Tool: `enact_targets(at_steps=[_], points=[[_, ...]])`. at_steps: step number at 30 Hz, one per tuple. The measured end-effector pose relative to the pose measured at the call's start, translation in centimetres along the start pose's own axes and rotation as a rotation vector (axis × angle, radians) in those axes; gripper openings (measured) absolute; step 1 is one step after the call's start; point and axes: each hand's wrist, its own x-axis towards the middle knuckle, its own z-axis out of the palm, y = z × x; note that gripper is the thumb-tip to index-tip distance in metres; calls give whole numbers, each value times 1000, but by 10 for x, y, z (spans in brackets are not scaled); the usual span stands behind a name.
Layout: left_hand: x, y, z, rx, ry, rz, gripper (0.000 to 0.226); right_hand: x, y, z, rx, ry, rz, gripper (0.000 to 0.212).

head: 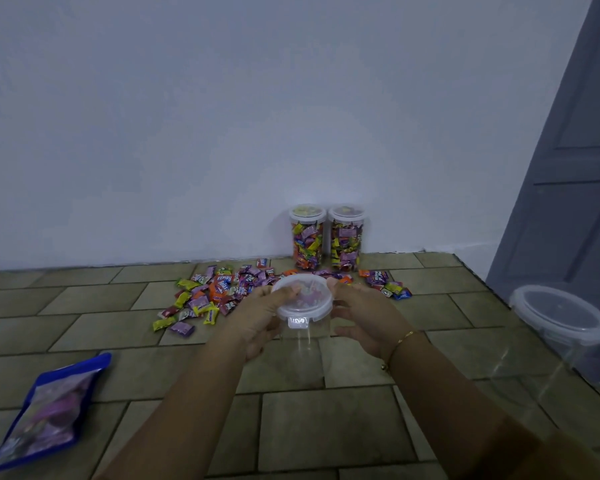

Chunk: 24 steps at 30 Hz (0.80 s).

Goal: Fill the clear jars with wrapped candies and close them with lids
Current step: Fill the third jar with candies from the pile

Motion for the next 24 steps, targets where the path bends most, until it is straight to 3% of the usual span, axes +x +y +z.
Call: enact_targets(at_steps=[3, 9, 12, 19, 24], points=[[-5, -2, 2, 75, 44, 99, 24, -1, -2, 2, 68, -11, 15, 33], [-10, 1, 9, 257, 122, 237, 26, 0, -4, 5, 65, 6, 14, 31], [-11, 5, 10, 283, 172, 193, 36, 1, -7, 6, 47, 40, 10, 30], [-13, 4, 10, 184, 101, 151, 25, 0, -13, 5, 35, 76, 79, 17], [-16, 5, 11, 122, 49, 141, 22, 0, -18, 3, 37, 60, 120, 24]])
